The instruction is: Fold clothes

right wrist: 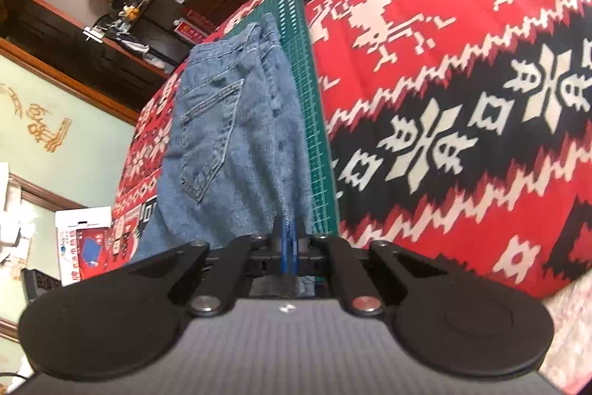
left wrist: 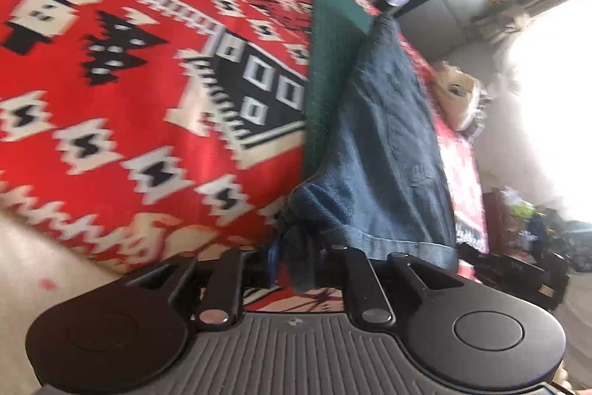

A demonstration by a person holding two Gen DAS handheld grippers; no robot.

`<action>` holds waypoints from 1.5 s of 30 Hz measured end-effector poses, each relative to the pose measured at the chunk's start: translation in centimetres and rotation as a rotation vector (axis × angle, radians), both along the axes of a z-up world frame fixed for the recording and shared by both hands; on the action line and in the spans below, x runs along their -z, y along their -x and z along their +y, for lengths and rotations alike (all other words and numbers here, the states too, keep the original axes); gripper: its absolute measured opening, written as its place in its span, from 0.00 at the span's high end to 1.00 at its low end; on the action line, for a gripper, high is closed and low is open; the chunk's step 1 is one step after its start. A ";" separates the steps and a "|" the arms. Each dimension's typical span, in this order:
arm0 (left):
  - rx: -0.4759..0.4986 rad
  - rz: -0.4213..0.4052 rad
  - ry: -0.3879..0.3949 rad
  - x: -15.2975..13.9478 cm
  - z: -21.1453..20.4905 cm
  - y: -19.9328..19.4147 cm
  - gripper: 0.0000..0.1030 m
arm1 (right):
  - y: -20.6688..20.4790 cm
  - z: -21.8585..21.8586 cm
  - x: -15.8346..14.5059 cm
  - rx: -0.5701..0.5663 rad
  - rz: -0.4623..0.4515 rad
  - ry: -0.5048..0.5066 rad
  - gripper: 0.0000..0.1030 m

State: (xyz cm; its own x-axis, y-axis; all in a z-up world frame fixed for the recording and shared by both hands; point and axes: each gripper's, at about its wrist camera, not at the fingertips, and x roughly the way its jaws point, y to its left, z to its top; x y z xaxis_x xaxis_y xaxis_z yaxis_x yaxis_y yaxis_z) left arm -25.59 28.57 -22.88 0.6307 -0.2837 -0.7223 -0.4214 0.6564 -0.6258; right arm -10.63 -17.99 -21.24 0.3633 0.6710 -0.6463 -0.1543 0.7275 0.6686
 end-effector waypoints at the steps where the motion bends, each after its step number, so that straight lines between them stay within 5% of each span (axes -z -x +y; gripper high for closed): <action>1: -0.004 -0.007 0.002 -0.3 0.2 0.5 0.86 | 0.1 -0.1 -0.1 0.004 -0.002 -0.002 0.91; 10: -0.044 -0.084 0.099 -1.7 1.1 1.3 0.66 | 0.7 -1.1 -0.3 -0.007 0.037 -0.044 0.72; 14: 0.007 -0.039 0.067 -1.1 0.2 -0.6 0.73 | 0.5 -0.6 0.1 -0.023 0.048 -0.033 0.72; 15: 0.026 -0.024 0.051 -1.0 -0.1 -0.9 0.80 | 0.6 -0.5 0.0 -0.025 0.041 -0.026 0.74; 16: 0.047 -0.010 0.035 -0.9 -0.4 -1.2 0.94 | 0.7 -0.3 -0.1 -0.028 0.030 -0.014 0.87; 25: 0.124 0.037 -0.062 -1.2 -1.0 -1.1 0.95 | 1.4 0.0 -1.8 -0.069 -0.006 0.048 1.00; 35: 0.117 0.014 -0.152 -2.7 -1.1 -0.7 0.87 | 1.2 -0.2 -1.3 -0.078 0.035 0.069 0.99; 41: 0.138 -0.068 -0.333 -6.3 -2.1 -0.9 0.87 | 1.6 0.0 -3.4 -0.084 -0.079 0.163 0.88; 45: 0.207 -0.132 -0.393 -7.1 -4.9 -3.2 0.78 | 2.2 1.9 -5.8 -0.151 -0.221 0.217 0.70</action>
